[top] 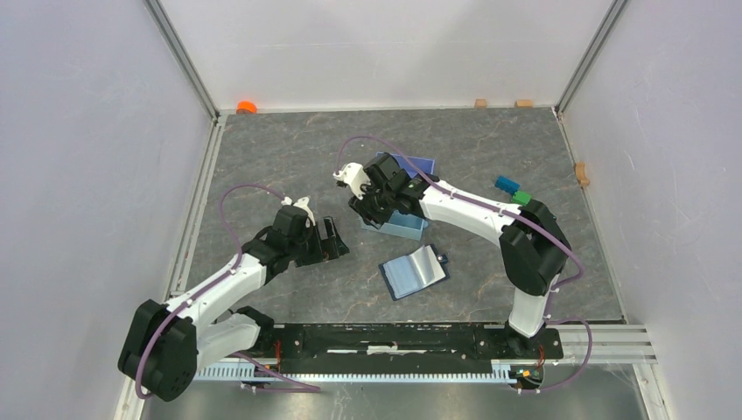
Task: Put the credit cards into the card holder
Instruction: Pick up the credit card from the storage box.
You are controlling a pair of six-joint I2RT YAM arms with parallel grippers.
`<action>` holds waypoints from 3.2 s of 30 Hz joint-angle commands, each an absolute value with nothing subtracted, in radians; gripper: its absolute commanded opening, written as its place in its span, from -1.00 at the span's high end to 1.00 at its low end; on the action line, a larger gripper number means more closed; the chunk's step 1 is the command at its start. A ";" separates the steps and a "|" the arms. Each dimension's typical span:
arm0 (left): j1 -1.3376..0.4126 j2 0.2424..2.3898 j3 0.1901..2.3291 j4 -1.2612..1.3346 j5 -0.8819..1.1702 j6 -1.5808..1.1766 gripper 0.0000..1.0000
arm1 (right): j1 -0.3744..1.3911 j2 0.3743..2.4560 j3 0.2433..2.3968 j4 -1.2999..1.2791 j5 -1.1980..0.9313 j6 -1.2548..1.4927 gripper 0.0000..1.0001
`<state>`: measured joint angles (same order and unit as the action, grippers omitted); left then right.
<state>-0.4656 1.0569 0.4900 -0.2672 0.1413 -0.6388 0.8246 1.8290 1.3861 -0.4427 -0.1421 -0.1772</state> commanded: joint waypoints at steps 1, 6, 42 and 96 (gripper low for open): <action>-0.457 1.061 0.488 -0.251 0.161 -0.599 -0.97 | 0.828 1.839 1.438 -0.434 -0.154 -0.171 0.15; -0.457 1.062 0.486 -0.248 0.165 -0.599 -0.97 | 0.828 1.837 1.415 -0.429 -0.109 -0.184 -0.30; -0.456 1.066 0.487 -0.245 0.168 -0.596 -0.98 | 0.827 1.820 1.394 -0.476 -0.213 -0.212 0.13; -0.902 0.986 0.717 -0.198 0.682 -0.379 0.49 | 0.825 1.161 1.056 -0.516 -0.831 0.118 1.00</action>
<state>-0.8845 0.9958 0.6952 -0.2443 0.6571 -0.4034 0.8246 1.1839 1.0645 -0.5804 -0.7609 0.0803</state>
